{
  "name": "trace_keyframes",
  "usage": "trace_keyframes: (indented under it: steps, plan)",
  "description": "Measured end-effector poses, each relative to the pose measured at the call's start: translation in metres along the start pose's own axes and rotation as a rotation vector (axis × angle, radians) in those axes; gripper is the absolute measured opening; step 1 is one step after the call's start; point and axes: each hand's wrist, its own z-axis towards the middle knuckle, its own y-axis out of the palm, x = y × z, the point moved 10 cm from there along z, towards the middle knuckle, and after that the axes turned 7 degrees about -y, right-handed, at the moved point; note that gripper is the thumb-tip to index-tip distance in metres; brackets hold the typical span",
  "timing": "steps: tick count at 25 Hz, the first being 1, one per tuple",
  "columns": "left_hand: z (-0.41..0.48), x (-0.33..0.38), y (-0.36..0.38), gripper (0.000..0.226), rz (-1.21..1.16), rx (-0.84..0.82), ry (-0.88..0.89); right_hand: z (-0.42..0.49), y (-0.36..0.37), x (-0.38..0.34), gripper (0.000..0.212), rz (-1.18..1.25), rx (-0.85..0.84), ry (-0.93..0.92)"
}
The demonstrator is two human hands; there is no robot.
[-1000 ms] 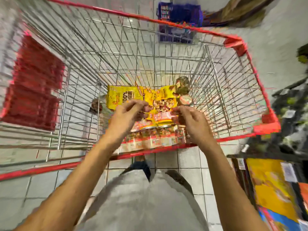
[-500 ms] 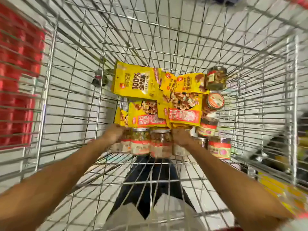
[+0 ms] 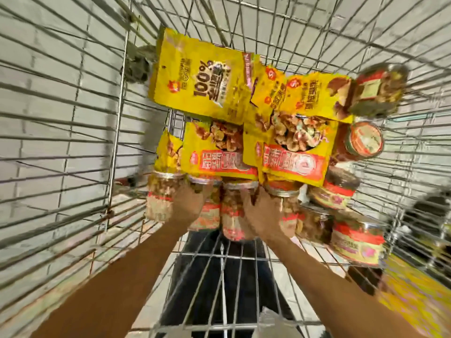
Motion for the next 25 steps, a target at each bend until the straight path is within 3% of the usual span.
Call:
trace_keyframes:
  steps: [2,4,6,8,10,12,16,19,22,25]
  plan:
    - [0.008,-0.002,0.009,0.062,0.097,-0.020,0.020,0.015,0.009,0.014,0.054,0.034,-0.096,0.123]
    - [0.012,0.002,0.003,0.057,0.093,0.023,0.028,0.022,0.019,0.024,0.050,0.427,-0.176,0.291]
    - [0.013,0.006,-0.012,0.033,0.006,0.055,0.016,0.016,0.038,0.019,0.050,0.871,-0.306,0.425]
    - [0.007,0.018,-0.007,0.027,0.084,-0.037,0.091,0.006,0.049,0.013,0.052,1.085,-0.366,0.478]
    - [-0.001,0.024,0.021,0.033,0.208,-0.163,0.164,0.008,0.044,0.015,0.053,1.113,-0.340,0.475]
    - [-0.005,0.018,0.042,0.046,0.171,-0.201,0.150,0.012,0.026,0.024,0.049,1.110,-0.282,0.484]
    - [0.007,0.000,0.043,0.078,-0.089,-0.110,0.104,0.019,0.003,0.037,0.076,1.176,-0.309,0.507]
    - [0.018,-0.014,0.040,0.093,-0.098,-0.054,0.050,0.023,-0.010,0.043,0.086,1.165,-0.330,0.506]
    - [0.022,-0.011,0.045,0.096,-0.200,-0.236,0.030,0.018,-0.022,0.028,0.065,1.190,-0.368,0.473]
    - [0.000,0.009,0.040,0.074,-0.225,-0.524,-0.016,0.019,-0.053,0.009,0.053,1.150,-0.299,0.413]
